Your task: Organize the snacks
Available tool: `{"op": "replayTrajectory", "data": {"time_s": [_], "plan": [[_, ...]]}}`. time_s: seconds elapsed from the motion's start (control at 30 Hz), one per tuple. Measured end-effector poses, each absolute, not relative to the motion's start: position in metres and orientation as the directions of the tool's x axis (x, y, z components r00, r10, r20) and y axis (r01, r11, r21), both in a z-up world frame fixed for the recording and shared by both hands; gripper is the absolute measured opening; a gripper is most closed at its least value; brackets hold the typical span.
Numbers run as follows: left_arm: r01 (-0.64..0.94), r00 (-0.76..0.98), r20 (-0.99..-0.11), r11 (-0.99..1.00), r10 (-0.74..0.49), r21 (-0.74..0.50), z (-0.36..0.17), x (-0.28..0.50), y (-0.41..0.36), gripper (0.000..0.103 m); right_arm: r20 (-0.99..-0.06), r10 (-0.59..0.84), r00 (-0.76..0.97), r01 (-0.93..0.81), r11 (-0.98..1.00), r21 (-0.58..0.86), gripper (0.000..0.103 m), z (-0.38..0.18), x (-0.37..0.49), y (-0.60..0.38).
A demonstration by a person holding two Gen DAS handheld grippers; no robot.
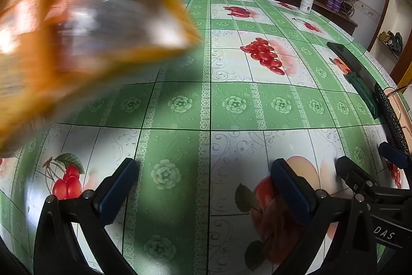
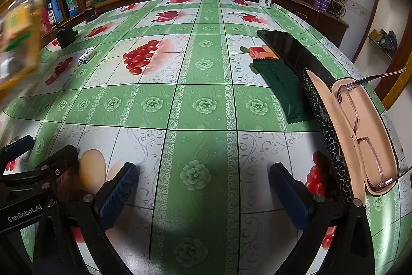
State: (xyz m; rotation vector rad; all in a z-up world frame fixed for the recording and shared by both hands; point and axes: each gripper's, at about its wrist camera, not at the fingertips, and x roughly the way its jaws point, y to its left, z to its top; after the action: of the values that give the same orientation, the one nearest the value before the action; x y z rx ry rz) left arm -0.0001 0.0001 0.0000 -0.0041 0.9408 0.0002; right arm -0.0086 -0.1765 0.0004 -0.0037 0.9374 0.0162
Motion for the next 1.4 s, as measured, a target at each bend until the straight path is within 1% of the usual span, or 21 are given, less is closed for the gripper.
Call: {"op": "replayTrajectory", "data": {"time_s": [1.4], "plan": [[-0.004,0.588,-0.809,1.0,-0.001,-0.004,0.0023,-0.0005,-0.0018,0.103,-0.805,0.011,0.593,-0.015,1.0,0.003,0.102,0.0003,-0.0095,-0.1763]]}}
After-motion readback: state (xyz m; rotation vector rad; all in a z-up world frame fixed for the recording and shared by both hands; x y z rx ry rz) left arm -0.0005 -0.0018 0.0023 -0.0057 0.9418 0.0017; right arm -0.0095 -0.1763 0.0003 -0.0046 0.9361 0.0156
